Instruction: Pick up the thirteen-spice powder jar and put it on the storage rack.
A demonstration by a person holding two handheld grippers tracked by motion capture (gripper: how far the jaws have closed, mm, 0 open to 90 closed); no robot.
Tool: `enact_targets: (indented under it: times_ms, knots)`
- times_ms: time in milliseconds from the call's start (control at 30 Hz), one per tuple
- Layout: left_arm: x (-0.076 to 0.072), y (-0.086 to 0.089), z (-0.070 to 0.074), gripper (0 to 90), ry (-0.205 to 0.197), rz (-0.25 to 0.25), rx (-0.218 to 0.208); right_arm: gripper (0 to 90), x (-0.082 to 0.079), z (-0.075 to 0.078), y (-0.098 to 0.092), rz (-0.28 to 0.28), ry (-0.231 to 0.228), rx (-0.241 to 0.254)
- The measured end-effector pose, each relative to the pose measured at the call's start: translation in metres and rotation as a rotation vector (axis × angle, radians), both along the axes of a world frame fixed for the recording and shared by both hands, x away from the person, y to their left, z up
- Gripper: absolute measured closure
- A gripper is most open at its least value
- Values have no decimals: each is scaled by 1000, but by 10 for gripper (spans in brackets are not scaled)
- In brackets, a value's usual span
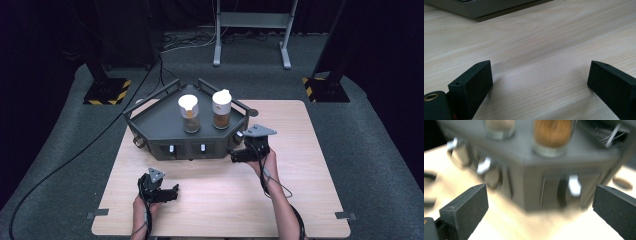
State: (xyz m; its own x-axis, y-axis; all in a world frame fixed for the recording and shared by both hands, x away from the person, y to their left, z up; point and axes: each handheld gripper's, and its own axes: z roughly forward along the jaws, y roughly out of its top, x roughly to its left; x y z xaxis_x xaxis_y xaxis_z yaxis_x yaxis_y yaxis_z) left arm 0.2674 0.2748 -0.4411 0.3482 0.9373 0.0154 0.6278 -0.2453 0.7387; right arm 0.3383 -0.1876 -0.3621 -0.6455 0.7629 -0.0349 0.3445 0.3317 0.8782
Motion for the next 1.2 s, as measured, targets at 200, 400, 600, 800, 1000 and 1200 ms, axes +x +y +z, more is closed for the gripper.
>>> enact_targets:
  times_ms: [200,400,600,800,1000,1200]
  knots:
    - [0,0,0,59,-3,0,2,0,-37,-32,-36,-51,79,-1]
    - [-1,-1,0,60,-6,-2,6,0,-66,-66,-71,-165,155,30]
    - [-1,-2,0,59,-7,0,7,0,-89,-79,-90,-251,163,34]
    - [-1,-2,0,59,-6,0,6,0,-103,-86,-98,-303,151,37]
    - [-1,-2,0,59,-7,0,8,0,-111,-89,-102,-332,132,59]
    - [-1,-2,0,59,-7,0,9,0,-112,-88,-97,-345,124,40]
